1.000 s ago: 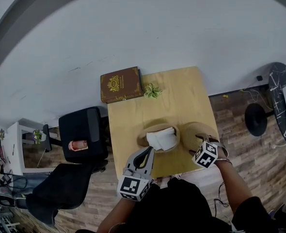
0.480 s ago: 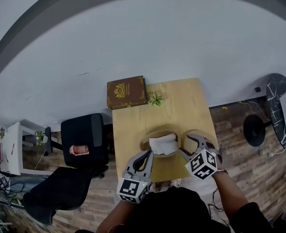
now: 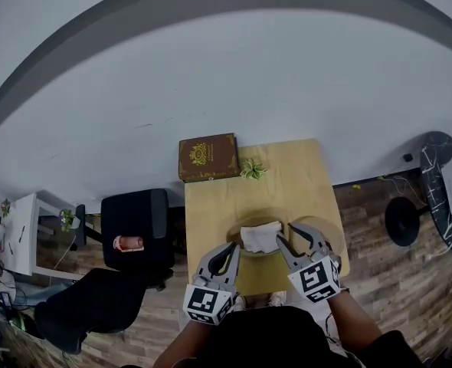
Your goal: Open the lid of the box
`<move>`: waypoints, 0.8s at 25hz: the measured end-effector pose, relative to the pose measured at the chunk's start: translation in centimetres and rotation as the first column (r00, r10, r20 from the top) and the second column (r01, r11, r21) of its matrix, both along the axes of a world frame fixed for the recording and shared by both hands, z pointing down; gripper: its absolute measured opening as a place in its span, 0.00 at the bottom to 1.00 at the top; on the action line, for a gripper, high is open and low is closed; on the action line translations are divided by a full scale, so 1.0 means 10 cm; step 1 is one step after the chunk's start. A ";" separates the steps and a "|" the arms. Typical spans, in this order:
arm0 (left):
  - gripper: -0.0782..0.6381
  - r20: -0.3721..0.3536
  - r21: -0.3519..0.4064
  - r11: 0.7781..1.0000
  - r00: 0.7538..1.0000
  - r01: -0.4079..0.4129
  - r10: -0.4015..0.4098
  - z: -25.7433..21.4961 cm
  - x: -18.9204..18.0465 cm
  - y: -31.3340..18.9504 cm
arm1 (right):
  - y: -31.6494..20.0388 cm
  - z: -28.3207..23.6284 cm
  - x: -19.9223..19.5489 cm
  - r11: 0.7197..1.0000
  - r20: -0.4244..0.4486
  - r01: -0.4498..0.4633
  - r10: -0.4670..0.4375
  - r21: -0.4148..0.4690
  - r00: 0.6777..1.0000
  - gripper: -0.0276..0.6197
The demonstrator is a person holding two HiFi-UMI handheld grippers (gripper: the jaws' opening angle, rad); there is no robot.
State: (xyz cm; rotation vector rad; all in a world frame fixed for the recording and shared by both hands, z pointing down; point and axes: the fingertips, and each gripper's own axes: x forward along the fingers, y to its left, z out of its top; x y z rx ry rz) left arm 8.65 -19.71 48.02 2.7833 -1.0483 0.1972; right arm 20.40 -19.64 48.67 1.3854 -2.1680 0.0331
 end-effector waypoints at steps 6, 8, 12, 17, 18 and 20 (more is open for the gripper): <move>0.14 0.001 0.018 1.000 1.000 0.009 -0.009 -0.05 -0.08 0.02 | 0.05 -0.25 -0.05 0.995 0.107 -0.024 0.014 0.093 0.994 0.14; 0.14 -0.001 0.025 1.000 1.000 0.012 -0.012 -0.07 -0.09 0.02 | 0.08 -0.30 -0.06 0.992 0.147 -0.057 0.040 0.111 0.988 0.11; 0.14 -0.001 0.029 0.999 1.000 0.021 -0.021 -0.10 -0.15 0.01 | 0.09 -0.43 -0.06 0.980 0.206 -0.114 0.080 0.161 0.975 0.07; 0.14 -0.003 0.038 0.999 0.999 0.039 -0.039 -0.14 -0.25 0.04 | 0.05 -0.58 -0.11 0.968 0.262 -0.149 0.093 0.202 0.961 0.07; 0.14 -0.005 0.037 0.998 0.999 0.044 -0.043 -0.15 -0.27 0.06 | 0.05 -0.60 -0.12 0.967 0.267 -0.152 0.094 0.205 0.959 0.07; 0.14 -0.009 0.039 0.998 0.999 0.050 -0.050 -0.17 -0.32 0.10 | 0.06 -0.63 -0.14 0.966 0.272 -0.147 0.086 0.212 0.958 0.07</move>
